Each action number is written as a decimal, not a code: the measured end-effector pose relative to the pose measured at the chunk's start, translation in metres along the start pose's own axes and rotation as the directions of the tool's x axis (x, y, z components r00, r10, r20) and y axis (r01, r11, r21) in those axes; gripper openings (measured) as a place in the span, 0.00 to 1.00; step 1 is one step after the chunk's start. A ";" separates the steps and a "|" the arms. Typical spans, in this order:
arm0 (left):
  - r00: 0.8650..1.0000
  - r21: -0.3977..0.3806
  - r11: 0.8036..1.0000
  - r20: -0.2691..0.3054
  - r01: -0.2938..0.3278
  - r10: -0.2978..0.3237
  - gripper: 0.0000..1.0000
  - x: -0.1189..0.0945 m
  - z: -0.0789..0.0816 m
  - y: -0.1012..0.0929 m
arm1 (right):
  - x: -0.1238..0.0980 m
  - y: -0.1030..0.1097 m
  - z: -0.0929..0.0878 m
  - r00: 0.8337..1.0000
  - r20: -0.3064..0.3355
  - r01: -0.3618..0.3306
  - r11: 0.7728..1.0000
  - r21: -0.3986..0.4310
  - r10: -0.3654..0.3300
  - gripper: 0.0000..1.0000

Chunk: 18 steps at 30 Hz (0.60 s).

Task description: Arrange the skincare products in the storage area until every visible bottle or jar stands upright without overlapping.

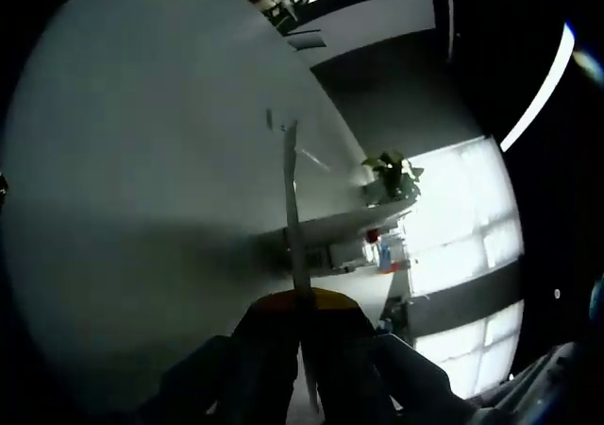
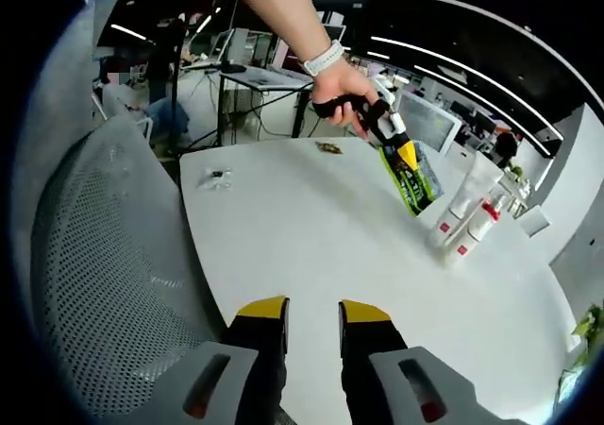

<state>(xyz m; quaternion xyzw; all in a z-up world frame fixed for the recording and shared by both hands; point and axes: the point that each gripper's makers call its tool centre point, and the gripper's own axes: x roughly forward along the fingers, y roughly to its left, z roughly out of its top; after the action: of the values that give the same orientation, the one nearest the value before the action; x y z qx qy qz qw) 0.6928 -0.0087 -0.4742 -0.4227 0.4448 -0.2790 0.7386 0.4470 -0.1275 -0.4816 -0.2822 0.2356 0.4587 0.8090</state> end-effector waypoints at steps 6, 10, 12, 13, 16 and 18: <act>0.999 -0.009 0.999 -0.031 -0.033 0.033 0.00 0.015 -0.006 0.010 | 0.002 0.002 -0.003 1.000 -0.013 -0.014 1.000 0.002 0.014 0.15; 0.998 -0.021 0.998 -0.027 -0.055 0.054 0.00 0.023 -0.005 0.017 | 0.002 0.002 -0.003 1.000 -0.010 -0.012 1.000 0.000 0.012 0.14; 0.997 -0.025 0.998 -0.034 -0.065 0.064 0.00 0.028 -0.005 0.021 | 0.001 0.000 -0.002 1.000 -0.004 -0.004 1.000 0.002 0.004 0.12; 0.997 -0.024 0.997 -0.039 -0.071 0.070 0.00 0.030 -0.005 0.023 | 0.001 0.001 -0.003 1.000 -0.004 -0.007 1.000 0.004 0.007 0.12; 0.994 -0.033 0.995 -0.056 -0.092 0.090 0.00 0.035 -0.008 0.028 | 0.002 0.002 -0.005 1.000 -0.014 -0.014 1.000 -0.002 0.014 0.12; 0.994 -0.029 0.995 -0.060 -0.098 0.096 0.00 0.038 -0.008 0.030 | 0.002 0.003 -0.005 1.000 -0.015 -0.016 1.000 -0.002 0.016 0.12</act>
<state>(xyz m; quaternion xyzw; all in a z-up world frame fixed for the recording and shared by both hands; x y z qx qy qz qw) 0.7032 -0.0269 -0.5187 -0.4038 0.4907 -0.2481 0.7312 0.4451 -0.1282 -0.4874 -0.2847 0.2433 0.4631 0.8033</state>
